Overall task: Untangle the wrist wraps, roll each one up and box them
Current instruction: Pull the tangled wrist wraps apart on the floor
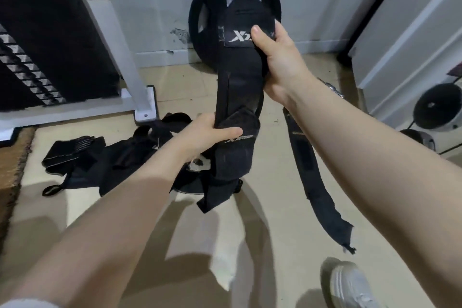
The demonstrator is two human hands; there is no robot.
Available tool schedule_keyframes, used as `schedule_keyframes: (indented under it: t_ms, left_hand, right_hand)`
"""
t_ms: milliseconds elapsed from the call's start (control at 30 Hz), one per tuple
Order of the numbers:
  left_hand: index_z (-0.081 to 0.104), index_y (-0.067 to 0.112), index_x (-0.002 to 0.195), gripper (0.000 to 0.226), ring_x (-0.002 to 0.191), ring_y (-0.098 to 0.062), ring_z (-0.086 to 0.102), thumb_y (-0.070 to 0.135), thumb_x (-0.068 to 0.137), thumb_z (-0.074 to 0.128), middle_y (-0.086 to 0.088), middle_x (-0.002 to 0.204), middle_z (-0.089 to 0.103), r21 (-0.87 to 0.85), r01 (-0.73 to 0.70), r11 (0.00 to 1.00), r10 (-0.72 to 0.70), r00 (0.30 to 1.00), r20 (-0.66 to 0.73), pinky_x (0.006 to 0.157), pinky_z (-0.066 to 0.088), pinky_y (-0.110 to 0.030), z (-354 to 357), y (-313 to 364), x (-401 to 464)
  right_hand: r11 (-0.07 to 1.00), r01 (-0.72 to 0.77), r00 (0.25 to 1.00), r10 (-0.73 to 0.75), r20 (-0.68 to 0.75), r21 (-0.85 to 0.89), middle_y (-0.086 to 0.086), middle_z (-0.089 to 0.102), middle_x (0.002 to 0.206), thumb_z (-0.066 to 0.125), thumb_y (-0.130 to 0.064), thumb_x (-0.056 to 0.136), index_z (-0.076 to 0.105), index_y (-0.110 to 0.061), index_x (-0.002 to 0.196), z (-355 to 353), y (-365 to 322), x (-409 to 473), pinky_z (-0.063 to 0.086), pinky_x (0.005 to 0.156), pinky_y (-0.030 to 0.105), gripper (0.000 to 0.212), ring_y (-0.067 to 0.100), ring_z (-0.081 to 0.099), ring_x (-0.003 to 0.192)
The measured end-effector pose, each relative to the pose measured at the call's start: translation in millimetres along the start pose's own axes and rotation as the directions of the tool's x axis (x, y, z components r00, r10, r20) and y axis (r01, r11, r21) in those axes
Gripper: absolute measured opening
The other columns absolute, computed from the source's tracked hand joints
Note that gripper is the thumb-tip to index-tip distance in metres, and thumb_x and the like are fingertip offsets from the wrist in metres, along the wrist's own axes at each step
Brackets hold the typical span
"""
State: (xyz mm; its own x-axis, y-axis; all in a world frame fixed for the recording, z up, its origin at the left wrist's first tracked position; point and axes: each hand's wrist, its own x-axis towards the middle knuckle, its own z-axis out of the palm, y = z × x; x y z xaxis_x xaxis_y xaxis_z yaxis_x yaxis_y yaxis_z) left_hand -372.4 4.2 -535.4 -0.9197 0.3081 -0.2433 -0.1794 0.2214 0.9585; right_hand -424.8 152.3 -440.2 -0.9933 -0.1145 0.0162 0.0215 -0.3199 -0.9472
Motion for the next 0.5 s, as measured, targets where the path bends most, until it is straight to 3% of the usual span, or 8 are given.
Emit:
schedule_keyframes:
  t_ms: [100,167,267,367,400,500]
  left_hand:
    - [0.063,0.035,0.101,0.017,0.094,-0.011,0.068,0.042,0.085,0.064,0.010,0.097,0.073,-0.005,-0.026,1.000,0.026,0.999,-0.036,0.085,0.054,-0.033,31,3,-2]
    - [0.059,0.032,0.101,0.008,0.084,-0.005,0.067,0.034,0.093,0.058,0.010,0.092,0.070,-0.081,-0.025,0.996,0.021,0.998,-0.056,0.071,0.053,-0.021,56,8,-6]
    - [0.058,0.019,0.110,0.014,0.088,-0.011,0.067,0.016,0.100,0.049,0.003,0.097,0.070,-0.266,0.000,0.964,-0.015,0.998,-0.053,0.074,0.054,-0.024,97,17,-9]
    - [0.056,0.014,0.116,0.018,0.081,-0.014,0.067,0.013,0.100,0.047,-0.001,0.093,0.070,-0.425,0.025,0.905,-0.057,0.996,-0.063,0.070,0.057,-0.026,141,34,-11]
    - [0.057,0.013,0.114,0.017,0.079,-0.015,0.067,0.013,0.100,0.047,-0.002,0.090,0.070,-0.473,0.052,0.879,-0.093,0.994,-0.063,0.068,0.058,-0.026,156,40,-12]
    - [0.064,0.009,0.096,0.018,0.072,-0.018,0.067,0.019,0.098,0.049,-0.005,0.078,0.071,-0.603,0.246,0.759,-0.260,0.963,0.065,0.068,0.056,-0.027,198,56,-19]
  right_hand:
    - [1.000,0.009,0.999,-0.009,-0.037,0.017,0.012,0.061,0.119,0.049,-0.007,0.097,0.047,-0.011,0.131,-24,-13,-12,0.053,0.090,0.048,0.035,0.027,0.063,0.104]
    - [1.000,-0.003,1.000,0.003,-0.010,-0.028,0.008,0.064,0.114,0.048,-0.003,0.096,0.033,-0.019,0.145,-43,-22,-23,0.054,0.090,0.040,0.054,0.020,0.066,0.099]
    - [0.993,-0.077,0.996,0.081,0.044,-0.093,-0.012,0.065,0.069,0.042,0.003,0.097,0.022,-0.020,0.149,-86,-24,-45,0.050,0.061,0.014,0.060,-0.003,0.060,0.054]
    - [0.980,-0.178,0.981,0.183,0.058,-0.087,-0.018,0.061,0.058,0.041,0.001,0.097,0.020,-0.021,0.150,-132,-15,-70,0.043,0.047,0.011,0.061,-0.004,0.055,0.044]
    - [0.978,-0.203,0.976,0.207,0.070,-0.056,-0.017,0.063,0.061,0.043,0.001,0.096,0.019,-0.022,0.150,-147,-12,-76,0.047,0.050,0.013,0.064,-0.004,0.059,0.049]
    - [0.958,-0.285,0.952,0.285,0.113,-0.016,0.001,0.065,0.110,0.053,0.000,0.089,0.018,-0.028,0.150,-179,-7,-85,0.056,0.067,0.027,0.076,0.011,0.069,0.084]
